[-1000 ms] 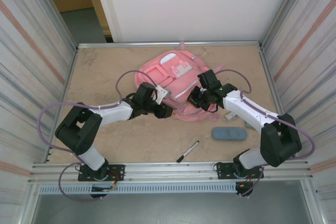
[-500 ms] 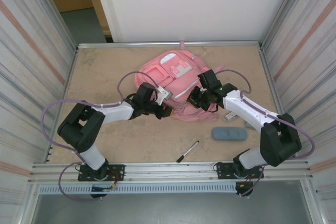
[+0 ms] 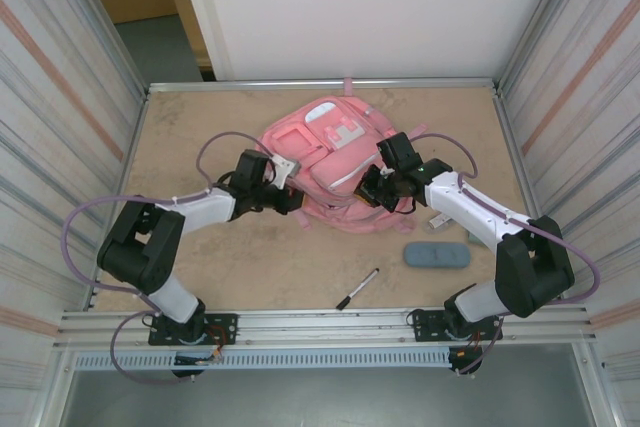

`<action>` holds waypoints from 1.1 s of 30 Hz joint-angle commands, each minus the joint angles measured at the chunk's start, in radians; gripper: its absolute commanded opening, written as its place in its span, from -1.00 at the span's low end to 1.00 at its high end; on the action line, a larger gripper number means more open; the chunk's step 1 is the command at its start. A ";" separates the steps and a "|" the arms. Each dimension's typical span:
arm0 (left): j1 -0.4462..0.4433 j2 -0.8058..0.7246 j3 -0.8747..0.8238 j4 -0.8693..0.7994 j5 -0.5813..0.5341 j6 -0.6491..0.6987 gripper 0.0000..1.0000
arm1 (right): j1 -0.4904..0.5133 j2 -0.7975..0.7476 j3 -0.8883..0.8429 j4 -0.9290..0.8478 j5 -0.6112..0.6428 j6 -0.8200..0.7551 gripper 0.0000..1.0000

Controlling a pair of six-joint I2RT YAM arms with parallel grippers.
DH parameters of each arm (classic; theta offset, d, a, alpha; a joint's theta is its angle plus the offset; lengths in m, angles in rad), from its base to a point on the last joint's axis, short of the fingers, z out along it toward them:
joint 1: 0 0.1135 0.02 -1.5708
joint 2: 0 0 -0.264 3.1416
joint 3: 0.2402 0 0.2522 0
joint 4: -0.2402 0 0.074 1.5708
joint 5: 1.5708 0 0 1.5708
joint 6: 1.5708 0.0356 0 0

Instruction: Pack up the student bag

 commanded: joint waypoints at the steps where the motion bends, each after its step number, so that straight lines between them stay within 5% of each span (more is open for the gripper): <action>1: 0.073 0.049 0.042 -0.087 -0.107 -0.043 -1.00 | -0.005 -0.010 0.048 -0.026 -0.043 -0.039 -1.00; 7: 0.169 0.081 0.090 -0.135 -0.143 -0.189 -0.99 | 0.019 -0.018 0.043 -0.014 -0.032 -0.015 -1.00; 16: 0.214 0.000 0.109 -0.267 -0.324 -0.239 -0.35 | 0.086 -0.010 0.023 0.026 -0.004 0.017 -1.00; 21: 0.253 -0.118 0.049 -0.242 -0.216 -0.251 -0.22 | 0.088 -0.025 0.016 0.066 -0.080 -0.050 -0.30; 24: 0.254 -0.227 0.010 -0.218 -0.161 -0.240 -0.17 | 0.073 -0.051 0.017 0.009 -0.069 -0.108 0.29; 28: 0.176 -0.342 0.013 -0.227 -0.085 -0.179 -0.15 | 0.002 -0.130 -0.013 -0.108 0.033 -0.144 0.46; 33: -0.090 -0.418 0.064 -0.298 -0.282 0.008 -0.11 | -0.129 -0.261 -0.075 -0.210 0.149 -0.165 0.53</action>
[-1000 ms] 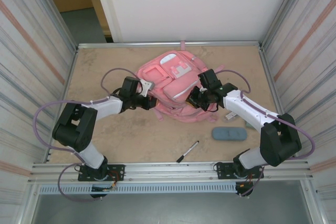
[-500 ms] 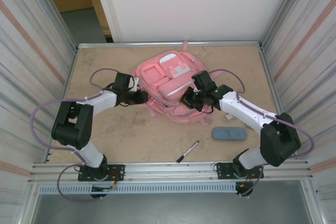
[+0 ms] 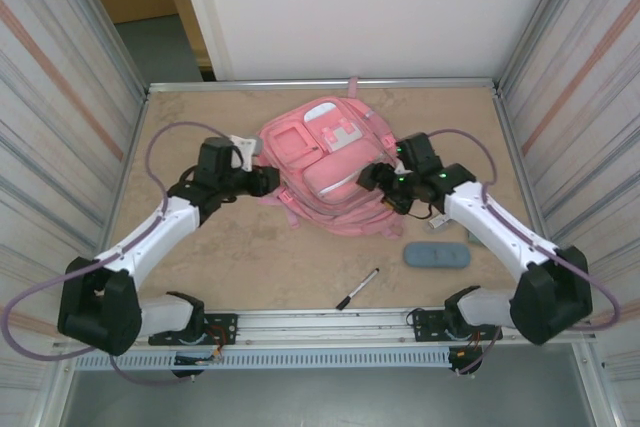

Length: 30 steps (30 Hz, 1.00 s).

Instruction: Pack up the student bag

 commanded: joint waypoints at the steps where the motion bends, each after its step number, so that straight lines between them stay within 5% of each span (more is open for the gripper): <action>1: -0.177 -0.036 0.037 -0.041 -0.157 0.207 -0.08 | -0.078 -0.091 -0.044 -0.129 0.115 -0.040 0.54; 5: -0.407 0.024 0.057 0.025 -0.407 0.483 0.41 | -0.184 -0.162 -0.077 -0.190 0.122 -0.046 0.55; 13: -0.435 0.368 0.363 -0.111 -0.498 0.536 0.60 | -0.287 -0.250 -0.095 -0.231 0.163 -0.066 0.55; 21: -0.503 0.558 0.543 -0.227 -0.498 0.585 0.36 | -0.319 -0.287 -0.120 -0.225 0.150 -0.092 0.56; 25: -0.532 0.606 0.601 -0.260 -0.533 0.568 -0.10 | -0.341 -0.291 -0.159 -0.200 0.131 -0.099 0.53; 30: -0.529 0.684 0.651 -0.271 -0.588 0.558 -0.33 | -0.371 -0.280 -0.195 -0.147 0.072 -0.107 0.41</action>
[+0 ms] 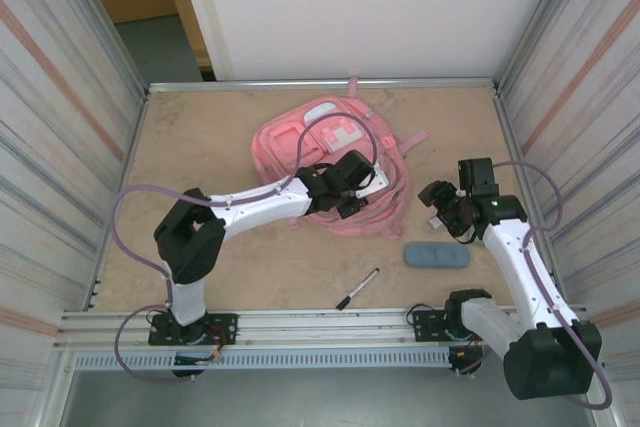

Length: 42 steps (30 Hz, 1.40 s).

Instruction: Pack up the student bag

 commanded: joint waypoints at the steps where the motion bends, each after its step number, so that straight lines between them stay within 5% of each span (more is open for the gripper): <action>1: 0.016 0.062 0.052 -0.038 -0.067 -0.006 -0.34 | -0.019 0.004 -0.013 0.041 -0.047 -0.024 0.41; 11: 0.041 0.213 0.207 -0.132 -0.111 -0.069 -0.08 | -0.036 0.106 -0.026 0.072 -0.136 -0.057 0.50; 17: 0.043 0.224 0.175 -0.119 0.009 -0.058 0.22 | -0.036 0.101 -0.061 0.084 -0.171 -0.043 0.54; 23: 0.052 0.225 0.139 -0.107 0.040 -0.035 0.27 | -0.036 0.028 -0.069 0.046 -0.118 -0.012 0.55; 28: 0.054 0.183 0.112 -0.100 0.189 -0.024 0.39 | -0.035 -0.015 -0.064 0.044 -0.089 0.002 0.54; 31: 0.054 0.145 0.065 -0.051 0.180 -0.028 0.39 | -0.035 0.003 -0.044 0.034 -0.083 0.014 0.54; 39: 0.075 0.265 0.136 -0.055 -0.096 0.008 0.32 | -0.010 0.017 -0.010 0.030 -0.051 0.077 0.54; 42: 0.078 0.263 0.150 -0.052 -0.104 0.015 -0.15 | 0.003 0.017 0.008 0.005 -0.024 0.078 0.53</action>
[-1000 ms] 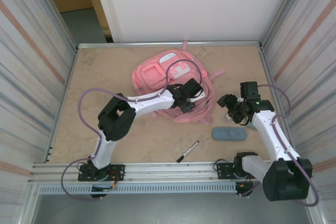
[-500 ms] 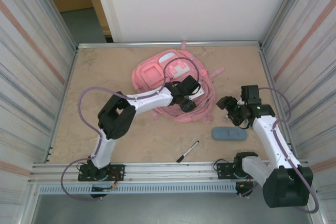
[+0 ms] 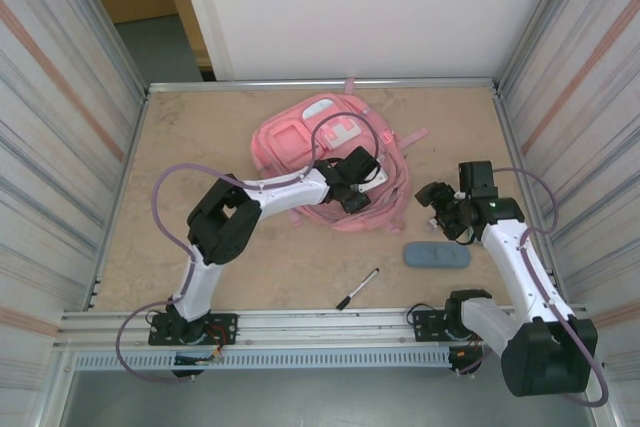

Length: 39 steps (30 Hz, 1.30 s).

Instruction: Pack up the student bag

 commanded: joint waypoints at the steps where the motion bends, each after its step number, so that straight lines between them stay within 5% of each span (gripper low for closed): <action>1: 0.017 0.023 0.008 -0.029 -0.099 0.041 -0.36 | 0.015 0.002 0.044 -0.045 0.055 0.025 0.53; 4: 0.017 -0.056 -0.022 -0.010 -0.129 0.064 -0.81 | 0.014 0.048 0.044 -0.050 0.067 0.010 0.53; 10: 0.041 -0.255 -0.101 0.047 -0.156 0.186 -1.00 | 0.015 0.082 0.023 -0.064 0.074 0.016 0.54; 17: 0.104 -0.382 -0.087 0.035 -0.043 0.219 -1.00 | 0.034 0.066 0.043 -0.332 0.112 0.279 0.98; 20: 0.104 -0.415 -0.103 0.079 -0.046 0.211 -1.00 | 0.056 0.060 0.004 -0.359 0.179 0.323 0.97; 33: 0.105 -0.474 -0.177 0.091 0.015 0.174 -1.00 | 0.051 0.239 -0.161 -0.094 0.090 0.365 0.98; 39: 0.113 -0.483 -0.171 0.049 0.039 0.153 -1.00 | 0.103 0.201 -0.175 -0.076 0.112 0.425 0.35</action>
